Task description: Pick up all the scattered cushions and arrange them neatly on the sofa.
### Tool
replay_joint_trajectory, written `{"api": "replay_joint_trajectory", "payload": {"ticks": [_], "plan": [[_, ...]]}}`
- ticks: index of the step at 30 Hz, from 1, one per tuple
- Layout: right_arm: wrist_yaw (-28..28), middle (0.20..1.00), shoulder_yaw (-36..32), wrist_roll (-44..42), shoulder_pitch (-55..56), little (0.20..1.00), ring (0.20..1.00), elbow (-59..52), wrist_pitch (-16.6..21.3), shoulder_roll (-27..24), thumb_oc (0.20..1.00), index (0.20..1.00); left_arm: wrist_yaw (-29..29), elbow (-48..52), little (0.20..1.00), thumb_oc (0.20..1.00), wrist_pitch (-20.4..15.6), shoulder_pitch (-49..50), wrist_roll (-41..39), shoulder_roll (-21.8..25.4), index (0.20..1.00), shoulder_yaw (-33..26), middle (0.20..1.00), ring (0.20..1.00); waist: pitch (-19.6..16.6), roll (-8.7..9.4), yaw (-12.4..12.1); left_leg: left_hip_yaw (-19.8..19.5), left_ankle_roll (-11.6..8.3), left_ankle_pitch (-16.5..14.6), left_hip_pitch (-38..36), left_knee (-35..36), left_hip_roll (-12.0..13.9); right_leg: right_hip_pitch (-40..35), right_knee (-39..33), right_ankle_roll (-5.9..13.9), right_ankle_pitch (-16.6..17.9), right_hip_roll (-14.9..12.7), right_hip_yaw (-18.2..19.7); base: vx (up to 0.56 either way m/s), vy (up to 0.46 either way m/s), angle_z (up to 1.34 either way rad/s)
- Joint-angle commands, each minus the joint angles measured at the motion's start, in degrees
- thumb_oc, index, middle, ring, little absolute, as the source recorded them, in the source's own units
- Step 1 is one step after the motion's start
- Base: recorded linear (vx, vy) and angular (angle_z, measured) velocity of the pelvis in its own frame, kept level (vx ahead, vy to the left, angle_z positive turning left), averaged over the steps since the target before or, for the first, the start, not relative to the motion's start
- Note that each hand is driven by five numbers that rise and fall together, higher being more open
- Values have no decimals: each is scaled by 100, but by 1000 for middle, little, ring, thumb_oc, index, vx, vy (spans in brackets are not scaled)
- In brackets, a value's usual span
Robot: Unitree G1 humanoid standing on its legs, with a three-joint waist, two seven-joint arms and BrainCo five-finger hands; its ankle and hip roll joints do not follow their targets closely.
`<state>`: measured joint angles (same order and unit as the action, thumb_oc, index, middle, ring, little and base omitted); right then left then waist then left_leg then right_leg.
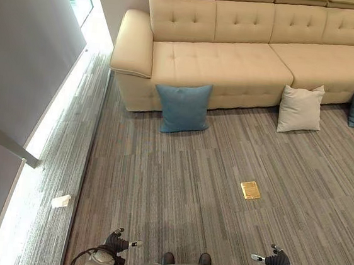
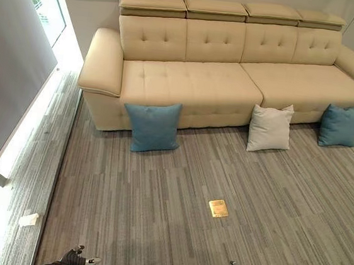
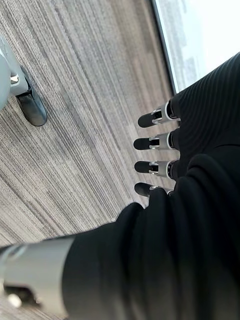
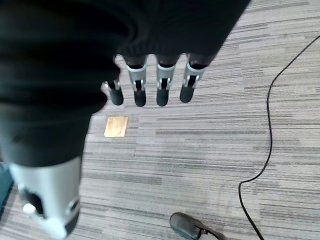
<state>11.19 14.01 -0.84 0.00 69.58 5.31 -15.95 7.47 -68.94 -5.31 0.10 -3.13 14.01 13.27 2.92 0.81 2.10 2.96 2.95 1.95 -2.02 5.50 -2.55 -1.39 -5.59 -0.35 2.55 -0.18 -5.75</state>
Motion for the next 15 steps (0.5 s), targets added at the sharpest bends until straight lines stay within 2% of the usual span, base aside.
{"api": "replay_joint_trajectory", "payload": {"ticks": [1,11,15], "plan": [[54,1000,4,146,-272,1000,1000,117,36,-262,1000,1000,75,-289,1000,1000,-48,-394,118,50,1000,-65,1000,1000,180,59,-66,-124,-364,-360,-147,-50,191,-253,59,633,-433,-252,-88,0,0,0],[42,1000,46,166,-241,1000,1000,141,27,-234,1000,1000,43,-288,1000,1000,-20,-419,137,3,1000,10,1000,1000,172,72,-30,-137,-382,-396,-227,-50,213,-327,59,597,-497,-221,-105,1,-5,0],[70,1000,125,204,-268,1000,1000,-29,47,-243,1000,1000,80,-149,1000,1000,-33,-517,142,46,1000,105,1000,1000,250,117,-1,-136,-438,-346,-243,-50,323,-299,121,517,-571,-148,-87,-31,-124,7]]}}
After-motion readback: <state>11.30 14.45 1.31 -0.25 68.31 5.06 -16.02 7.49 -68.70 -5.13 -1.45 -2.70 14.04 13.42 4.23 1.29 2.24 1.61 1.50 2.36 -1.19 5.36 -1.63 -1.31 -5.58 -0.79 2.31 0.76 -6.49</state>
